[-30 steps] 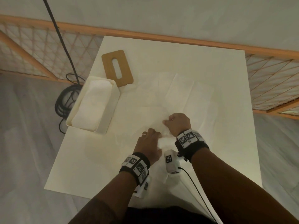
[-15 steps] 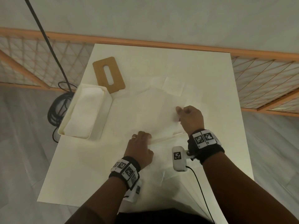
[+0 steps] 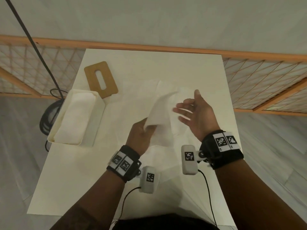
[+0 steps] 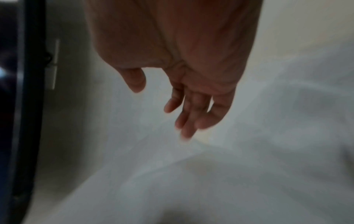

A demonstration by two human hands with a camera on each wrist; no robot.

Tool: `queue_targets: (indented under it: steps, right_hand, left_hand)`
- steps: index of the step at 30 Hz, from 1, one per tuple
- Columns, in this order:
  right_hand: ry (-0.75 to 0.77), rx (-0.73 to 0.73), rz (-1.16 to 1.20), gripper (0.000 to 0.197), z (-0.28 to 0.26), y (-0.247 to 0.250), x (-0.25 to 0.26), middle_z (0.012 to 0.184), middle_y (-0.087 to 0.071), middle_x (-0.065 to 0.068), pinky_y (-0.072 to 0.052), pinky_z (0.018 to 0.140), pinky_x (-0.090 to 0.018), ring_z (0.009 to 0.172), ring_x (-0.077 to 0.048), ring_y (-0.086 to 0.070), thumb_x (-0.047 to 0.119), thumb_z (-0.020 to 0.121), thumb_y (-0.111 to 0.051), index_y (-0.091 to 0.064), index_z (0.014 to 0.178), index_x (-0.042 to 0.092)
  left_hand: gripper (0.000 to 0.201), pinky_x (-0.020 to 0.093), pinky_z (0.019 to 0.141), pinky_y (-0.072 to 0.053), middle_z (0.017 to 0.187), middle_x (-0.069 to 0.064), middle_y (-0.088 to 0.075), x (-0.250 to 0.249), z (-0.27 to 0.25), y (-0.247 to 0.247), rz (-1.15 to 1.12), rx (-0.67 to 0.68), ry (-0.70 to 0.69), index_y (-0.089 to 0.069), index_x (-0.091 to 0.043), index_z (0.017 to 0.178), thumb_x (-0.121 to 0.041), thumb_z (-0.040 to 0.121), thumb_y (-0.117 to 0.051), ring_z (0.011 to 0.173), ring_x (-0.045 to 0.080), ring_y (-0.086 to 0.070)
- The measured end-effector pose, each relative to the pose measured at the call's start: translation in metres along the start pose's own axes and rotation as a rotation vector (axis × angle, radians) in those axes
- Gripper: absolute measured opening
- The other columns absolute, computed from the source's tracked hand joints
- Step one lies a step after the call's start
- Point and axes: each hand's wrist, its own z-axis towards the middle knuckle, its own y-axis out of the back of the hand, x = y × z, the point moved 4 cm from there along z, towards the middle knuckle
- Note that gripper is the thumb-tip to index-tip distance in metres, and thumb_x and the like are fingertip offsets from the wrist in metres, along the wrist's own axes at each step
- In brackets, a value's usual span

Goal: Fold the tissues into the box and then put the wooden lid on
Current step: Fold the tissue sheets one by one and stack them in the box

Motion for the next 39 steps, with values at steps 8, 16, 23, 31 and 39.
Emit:
queue_targets:
  steps: [8,16,23,31,39]
  right_hand:
    - [-0.396,0.433,-0.166,0.087,-0.006,0.022,-0.057,0.131,-0.067,-0.018,-0.042,0.108,-0.049,0.123,-0.033,-0.062,0.075,0.081,-0.056,-0.044,0.145,0.017]
    - [-0.412,0.335,0.050,0.066,-0.011,0.000,-0.093,0.118,-0.072,-0.014,-0.062,0.082,-0.038,0.096,-0.024,-0.073,0.012,0.083,-0.073,-0.051,0.145,0.004]
    - [0.004,0.152,-0.322,0.042,-0.003,0.034,-0.061,0.115,-0.073,-0.019,-0.057,0.084,-0.043,0.099,-0.034,-0.071,0.015,0.077,-0.088,-0.053,0.100,0.020]
    - [0.198,0.198,-0.712,0.031,-0.016,0.038,-0.020,0.102,-0.073,0.011,-0.048,0.088,-0.020,0.085,-0.012,-0.071,0.015,0.080,-0.085,-0.078,0.104,0.034]
    - [0.280,0.148,-1.031,0.017,-0.023,0.059,-0.016,0.113,-0.067,0.022,-0.043,0.085,-0.012,0.101,0.012,-0.059,0.030,0.088,-0.079,-0.069,0.102,0.032]
  left_hand:
    - [0.056,0.048,0.092,-0.056,0.119,0.019,-0.068,-0.002,-0.014,0.021,-0.791,0.076,0.387,-0.061,-0.001,0.132,-0.015,0.079,-0.070,0.109,0.036,-0.067]
    - [0.031,0.038,0.071,-0.060,0.101,0.016,-0.074,0.005,-0.032,0.045,-0.797,0.140,0.456,-0.071,-0.002,0.109,-0.011,0.082,-0.058,0.085,0.030,-0.074]
    - [0.045,0.055,0.091,-0.057,0.097,0.003,-0.078,0.024,-0.019,0.077,-0.057,-0.027,0.232,-0.067,-0.028,0.118,-0.036,0.077,-0.083,0.097,0.030,-0.073]
    - [0.033,0.027,0.067,-0.045,0.073,-0.012,-0.068,0.008,-0.015,0.070,0.209,-0.003,-0.049,-0.067,-0.039,0.112,-0.019,0.088,-0.078,0.061,0.016,-0.056]
    - [0.004,0.022,0.078,-0.051,0.105,-0.015,-0.059,0.002,-0.016,0.056,0.434,-0.042,-0.142,-0.076,-0.032,0.091,-0.030,0.088,-0.077,0.096,0.006,-0.062]
